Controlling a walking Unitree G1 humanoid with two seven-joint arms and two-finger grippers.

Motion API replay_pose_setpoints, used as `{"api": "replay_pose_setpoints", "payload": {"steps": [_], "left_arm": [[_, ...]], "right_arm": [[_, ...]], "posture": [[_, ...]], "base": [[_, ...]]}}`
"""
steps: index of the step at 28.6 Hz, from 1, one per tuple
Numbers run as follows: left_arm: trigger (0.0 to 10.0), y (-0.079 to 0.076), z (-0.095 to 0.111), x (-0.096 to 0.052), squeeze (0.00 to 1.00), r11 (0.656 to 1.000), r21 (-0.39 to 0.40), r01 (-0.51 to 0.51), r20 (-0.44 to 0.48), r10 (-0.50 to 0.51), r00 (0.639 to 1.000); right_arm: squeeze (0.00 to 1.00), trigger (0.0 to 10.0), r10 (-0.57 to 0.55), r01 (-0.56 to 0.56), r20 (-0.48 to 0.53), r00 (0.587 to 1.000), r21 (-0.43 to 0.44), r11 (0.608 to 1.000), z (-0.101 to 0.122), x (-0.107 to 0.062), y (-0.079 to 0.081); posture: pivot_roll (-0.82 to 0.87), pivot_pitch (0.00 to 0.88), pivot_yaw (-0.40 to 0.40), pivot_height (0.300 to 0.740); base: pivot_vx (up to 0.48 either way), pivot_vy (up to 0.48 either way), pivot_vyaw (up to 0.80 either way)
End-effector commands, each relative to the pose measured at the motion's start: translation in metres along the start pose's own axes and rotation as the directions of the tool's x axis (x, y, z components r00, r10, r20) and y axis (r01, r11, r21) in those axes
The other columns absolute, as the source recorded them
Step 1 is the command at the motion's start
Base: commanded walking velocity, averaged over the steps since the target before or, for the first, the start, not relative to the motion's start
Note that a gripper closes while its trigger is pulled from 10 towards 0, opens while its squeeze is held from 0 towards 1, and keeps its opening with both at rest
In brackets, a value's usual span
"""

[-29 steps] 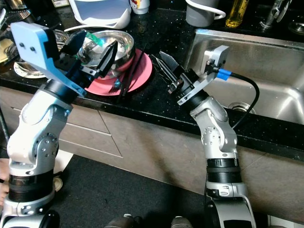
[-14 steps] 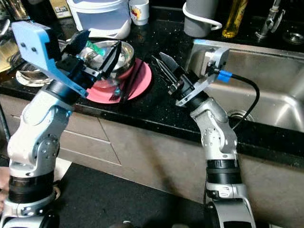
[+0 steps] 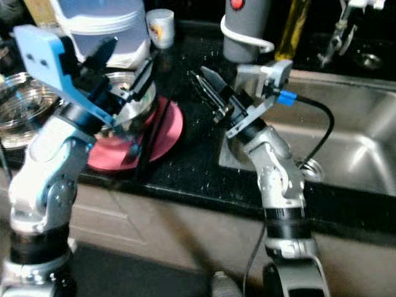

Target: Kitchen organization

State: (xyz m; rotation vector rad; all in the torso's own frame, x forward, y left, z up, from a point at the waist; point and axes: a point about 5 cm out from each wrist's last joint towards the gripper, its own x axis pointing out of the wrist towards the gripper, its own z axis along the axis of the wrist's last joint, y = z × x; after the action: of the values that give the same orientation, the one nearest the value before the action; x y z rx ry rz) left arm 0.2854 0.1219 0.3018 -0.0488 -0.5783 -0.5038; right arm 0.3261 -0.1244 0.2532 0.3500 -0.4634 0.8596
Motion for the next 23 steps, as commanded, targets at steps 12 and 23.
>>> {"api": "replay_pose_setpoints", "payload": {"steps": [12, 23], "left_arm": [[10.0, -0.0036, -0.0008, -0.0045, 0.00, 0.999, -0.007, 0.032, -0.026, -0.032, 0.999], [10.0, -0.0008, -0.0013, -0.0058, 0.00, 0.995, 0.034, 0.090, -0.088, -0.086, 0.992]], "right_arm": [[0.00, 10.0, 0.018, -0.018, -0.012, 1.000, 0.005, 1.000, -0.0019, 0.0023, 0.0032], [0.00, 10.0, 0.024, -0.025, -0.034, 0.999, -0.009, 1.000, -0.0027, 0.0015, 0.0027]], "posture": [[0.02, 0.089, -0.001, 0.740], [0.02, 0.091, -0.003, 0.740]], "base": [[0.000, 0.000, 0.00], [0.000, 0.000, 0.00]]}}
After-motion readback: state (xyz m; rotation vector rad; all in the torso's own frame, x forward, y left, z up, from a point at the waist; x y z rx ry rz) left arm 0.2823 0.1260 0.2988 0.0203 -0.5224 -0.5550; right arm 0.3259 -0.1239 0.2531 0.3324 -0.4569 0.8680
